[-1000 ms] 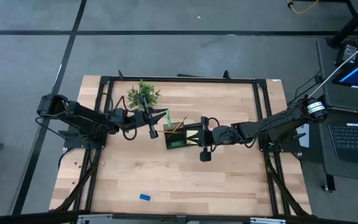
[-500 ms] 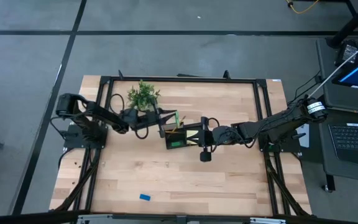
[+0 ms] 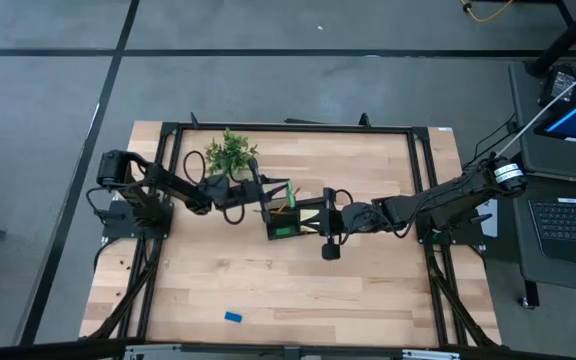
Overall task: Pick and place office supplies into organizer
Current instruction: Put the green scissors into the black desk organizer
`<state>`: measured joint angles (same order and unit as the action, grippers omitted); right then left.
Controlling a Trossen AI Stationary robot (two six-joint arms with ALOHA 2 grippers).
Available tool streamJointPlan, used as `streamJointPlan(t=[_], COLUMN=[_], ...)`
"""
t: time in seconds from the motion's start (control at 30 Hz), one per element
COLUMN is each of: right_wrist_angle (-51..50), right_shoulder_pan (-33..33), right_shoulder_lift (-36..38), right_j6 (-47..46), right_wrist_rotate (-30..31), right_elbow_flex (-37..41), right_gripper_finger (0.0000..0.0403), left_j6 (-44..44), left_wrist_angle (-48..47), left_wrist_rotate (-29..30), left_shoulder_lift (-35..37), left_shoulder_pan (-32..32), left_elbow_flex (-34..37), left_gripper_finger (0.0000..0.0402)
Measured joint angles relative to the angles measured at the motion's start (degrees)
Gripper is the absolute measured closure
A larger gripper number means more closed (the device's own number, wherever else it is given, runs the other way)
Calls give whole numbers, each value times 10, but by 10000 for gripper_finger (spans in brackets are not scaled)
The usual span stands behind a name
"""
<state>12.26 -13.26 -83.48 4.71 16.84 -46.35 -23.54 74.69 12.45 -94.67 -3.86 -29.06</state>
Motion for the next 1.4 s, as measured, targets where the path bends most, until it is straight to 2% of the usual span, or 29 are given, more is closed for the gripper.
streamJointPlan(t=[0.17, 0.33, 0.53, 0.87, 1.13, 1.4], right_wrist_angle=[-1, -2, -2, -6, -14, -19], right_shoulder_pan=[0, 0, 0, 0, 0, 0], right_shoulder_lift=[0, 0, 0, 0, 0, 0], right_j6=[0, 0, 0, 0, 0, -1], right_wrist_rotate=[0, 0, 0, 0, 0, 0], right_elbow_flex=[0, 0, 0, 0, 0, 0], right_gripper_finger=[393, 393, 393, 393, 393, 393], left_j6=[-1, 2, 5, -2, 36, 54], left_wrist_angle=[-21, -65, -63, -68, -195, -244], left_wrist_rotate=[0, -2, 8, 9, 19, 20], left_shoulder_lift=[2, 2, 2, 9, 25, 59], left_shoulder_pan=[0, 0, 0, 0, 0, 1], left_elbow_flex=[3, 3, -3, -42, -44, -44], left_gripper_finger=[352, 356, 353, 308, 303, 277])
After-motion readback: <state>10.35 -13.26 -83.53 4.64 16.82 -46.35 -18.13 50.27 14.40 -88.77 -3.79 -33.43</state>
